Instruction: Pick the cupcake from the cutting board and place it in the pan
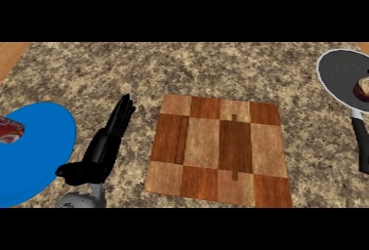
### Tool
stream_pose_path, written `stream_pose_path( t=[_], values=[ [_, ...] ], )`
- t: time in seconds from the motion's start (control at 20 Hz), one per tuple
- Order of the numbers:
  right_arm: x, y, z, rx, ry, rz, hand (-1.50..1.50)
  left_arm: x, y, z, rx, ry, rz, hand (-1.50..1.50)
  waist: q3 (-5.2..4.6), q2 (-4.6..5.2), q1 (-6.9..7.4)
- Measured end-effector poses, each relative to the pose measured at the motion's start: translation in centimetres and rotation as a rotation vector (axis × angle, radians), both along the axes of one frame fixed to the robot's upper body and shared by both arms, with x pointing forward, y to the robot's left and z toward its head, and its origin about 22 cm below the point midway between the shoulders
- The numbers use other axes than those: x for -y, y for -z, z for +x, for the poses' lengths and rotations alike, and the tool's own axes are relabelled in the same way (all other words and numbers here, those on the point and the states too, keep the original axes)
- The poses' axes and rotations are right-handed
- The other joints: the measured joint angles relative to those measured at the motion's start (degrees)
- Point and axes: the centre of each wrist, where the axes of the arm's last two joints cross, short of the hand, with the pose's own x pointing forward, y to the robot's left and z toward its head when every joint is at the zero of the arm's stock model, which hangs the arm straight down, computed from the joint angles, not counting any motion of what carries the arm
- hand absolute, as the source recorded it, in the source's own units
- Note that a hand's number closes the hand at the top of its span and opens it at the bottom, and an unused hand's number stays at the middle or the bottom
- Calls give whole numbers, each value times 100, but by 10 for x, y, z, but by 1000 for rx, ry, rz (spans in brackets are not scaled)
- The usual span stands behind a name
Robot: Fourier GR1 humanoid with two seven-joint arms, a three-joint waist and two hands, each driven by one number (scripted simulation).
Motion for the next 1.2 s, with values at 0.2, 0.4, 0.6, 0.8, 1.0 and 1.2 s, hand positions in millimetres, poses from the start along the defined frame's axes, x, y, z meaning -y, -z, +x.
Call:
stream_pose_path(
  t=[0.2,0.4,0.6,0.8,1.0,1.2],
  values=[
    [10,7,-11,110,-44,63,-150,-3,5,-2,-12,-17,1,0,-14,-56,-107],
    [14,22,-21,197,-129,129,-150,0,5,-4,-19,-32,1,0,-28,-104,-183],
    [22,43,-39,230,-237,156,-150,-3,7,-1,-22,-43,5,0,-36,-133,-250],
    [16,61,-46,249,-305,158,-150,-6,9,-3,-30,-54,5,0,-46,-160,-292],
    [11,73,-55,227,-340,132,-150,-6,6,-4,-36,-60,5,0,-51,-180,-328],
    [2,84,-64,218,-356,122,-150,-8,7,-8,-38,-68,5,0,-55,-192,-353]
  ],
)
